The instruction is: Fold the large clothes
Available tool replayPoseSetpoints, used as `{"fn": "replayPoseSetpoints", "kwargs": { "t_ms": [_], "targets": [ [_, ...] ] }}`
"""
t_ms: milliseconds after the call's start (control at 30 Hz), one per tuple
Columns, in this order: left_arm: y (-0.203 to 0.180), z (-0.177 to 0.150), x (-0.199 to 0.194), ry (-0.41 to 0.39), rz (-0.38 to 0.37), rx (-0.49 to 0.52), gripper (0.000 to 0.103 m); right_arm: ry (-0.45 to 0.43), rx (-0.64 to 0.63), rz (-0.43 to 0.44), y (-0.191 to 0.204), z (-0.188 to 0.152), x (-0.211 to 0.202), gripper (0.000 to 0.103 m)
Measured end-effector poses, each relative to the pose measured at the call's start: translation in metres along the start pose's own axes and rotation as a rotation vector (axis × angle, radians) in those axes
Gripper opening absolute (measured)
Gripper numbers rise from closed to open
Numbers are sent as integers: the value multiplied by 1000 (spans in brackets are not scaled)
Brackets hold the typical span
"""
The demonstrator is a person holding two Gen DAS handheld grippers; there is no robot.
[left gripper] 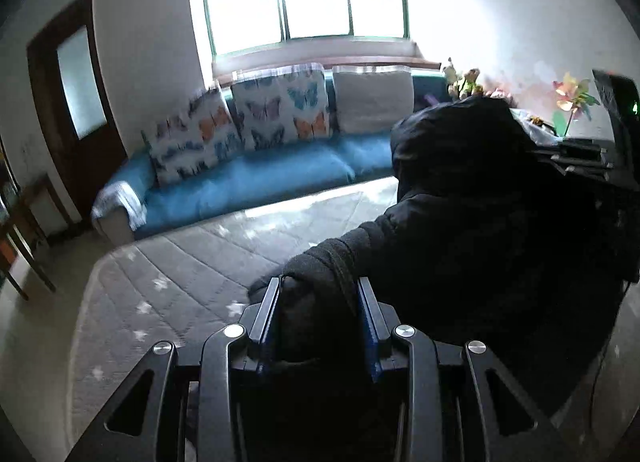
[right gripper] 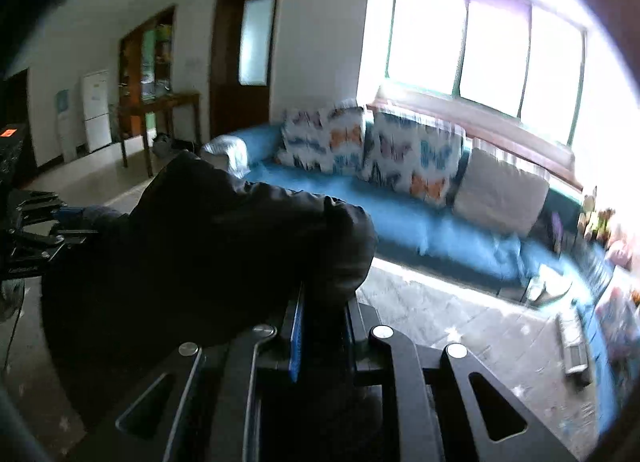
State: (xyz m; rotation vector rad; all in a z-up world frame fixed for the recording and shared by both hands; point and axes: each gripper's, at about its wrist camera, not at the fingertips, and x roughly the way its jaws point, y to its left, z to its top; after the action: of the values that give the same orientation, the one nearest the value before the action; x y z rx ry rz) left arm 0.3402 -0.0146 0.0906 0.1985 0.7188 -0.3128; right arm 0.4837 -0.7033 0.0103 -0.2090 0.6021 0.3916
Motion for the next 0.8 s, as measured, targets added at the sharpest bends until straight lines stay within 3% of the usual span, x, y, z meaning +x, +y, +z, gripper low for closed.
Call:
{"fn": "replayPoseSetpoints", "kwargs": {
  "t_ms": [300,467,800],
  "targets": [
    [8,9,100,154,0,-33,49,189,95,-20,-18,-18,47,19],
    [21,-5,126,173,-10,-58,54,287,153,-22,-28,-31,71,21],
    [26,-10,149,204,1,-72,64,354,222,2,-45,-31,91,27]
  ]
}}
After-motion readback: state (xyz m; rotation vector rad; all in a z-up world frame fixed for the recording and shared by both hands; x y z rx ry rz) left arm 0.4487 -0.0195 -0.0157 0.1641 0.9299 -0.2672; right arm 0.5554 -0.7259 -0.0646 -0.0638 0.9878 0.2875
